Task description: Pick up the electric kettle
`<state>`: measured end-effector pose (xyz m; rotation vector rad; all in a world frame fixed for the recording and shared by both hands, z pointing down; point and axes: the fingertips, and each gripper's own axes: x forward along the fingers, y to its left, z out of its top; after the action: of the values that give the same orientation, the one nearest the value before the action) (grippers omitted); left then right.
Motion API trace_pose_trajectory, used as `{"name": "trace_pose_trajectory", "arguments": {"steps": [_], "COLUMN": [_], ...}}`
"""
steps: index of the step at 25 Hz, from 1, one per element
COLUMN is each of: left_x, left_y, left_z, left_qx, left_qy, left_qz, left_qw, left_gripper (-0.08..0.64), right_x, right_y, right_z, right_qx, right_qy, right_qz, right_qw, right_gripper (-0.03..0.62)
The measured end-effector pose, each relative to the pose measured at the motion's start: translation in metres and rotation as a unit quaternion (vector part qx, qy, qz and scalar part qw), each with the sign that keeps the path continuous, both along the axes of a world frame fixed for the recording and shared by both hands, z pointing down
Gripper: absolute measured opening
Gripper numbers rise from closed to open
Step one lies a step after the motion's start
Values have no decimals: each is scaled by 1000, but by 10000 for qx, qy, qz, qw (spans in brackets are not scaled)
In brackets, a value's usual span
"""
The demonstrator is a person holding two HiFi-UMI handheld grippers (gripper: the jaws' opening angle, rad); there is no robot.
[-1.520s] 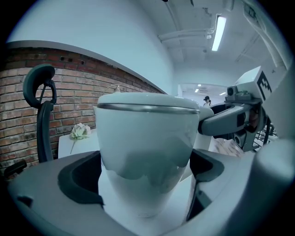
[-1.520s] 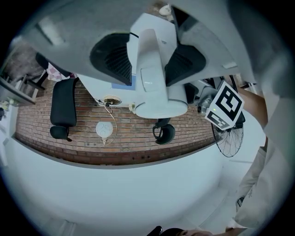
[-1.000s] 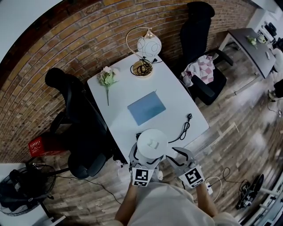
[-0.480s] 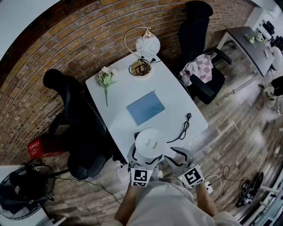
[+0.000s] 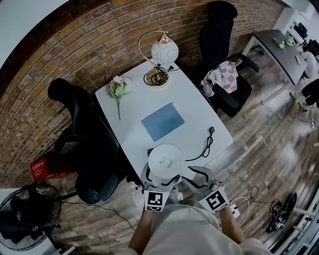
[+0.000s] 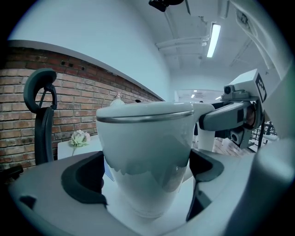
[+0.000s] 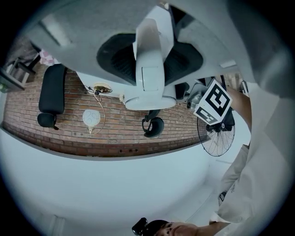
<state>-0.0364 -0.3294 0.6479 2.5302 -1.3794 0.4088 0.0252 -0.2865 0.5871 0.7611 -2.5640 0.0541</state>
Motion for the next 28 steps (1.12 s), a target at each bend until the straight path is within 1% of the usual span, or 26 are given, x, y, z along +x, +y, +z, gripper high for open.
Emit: {"name": "trace_pose_trajectory", "arguments": {"steps": [6,11,12,15,17,20,24,28], "left_x": [-5,-12,-13,-15,-17,-21,-24,-24], "left_y": [5,16,19,26,35,53,82,103], "left_z": [-18,-34,-38,-57,-65,-72,-74,-93], "left_qx": [150,268,341,785,875,860,703,1080], "left_qy": [103,180,190,247,279,246,146,271], "left_qz": [-46,-197,-229,-312,-453,-684,-951,-1159], "left_qw": [9998,9993,9990,9961,9947,9936,9929,9870], "left_gripper": [563,563,563,563,563,563,563,563], "right_x": [-6,-13,-13,-15,-16,-17,-16,-15], "right_y": [7,18,21,32,41,56,79,101], "right_z": [-17,-31,-33,-41,-46,-53,-62,-70], "right_qx": [102,153,170,224,249,282,358,413], "right_qy": [-81,-187,-207,-304,-366,-415,-501,-597], "right_qz": [-141,-321,-375,-547,-670,-892,-1162,-1393], "right_qw": [9998,9992,9989,9978,9968,9948,9913,9876], "right_gripper": [164,164,164,164,164,164,164,164]}}
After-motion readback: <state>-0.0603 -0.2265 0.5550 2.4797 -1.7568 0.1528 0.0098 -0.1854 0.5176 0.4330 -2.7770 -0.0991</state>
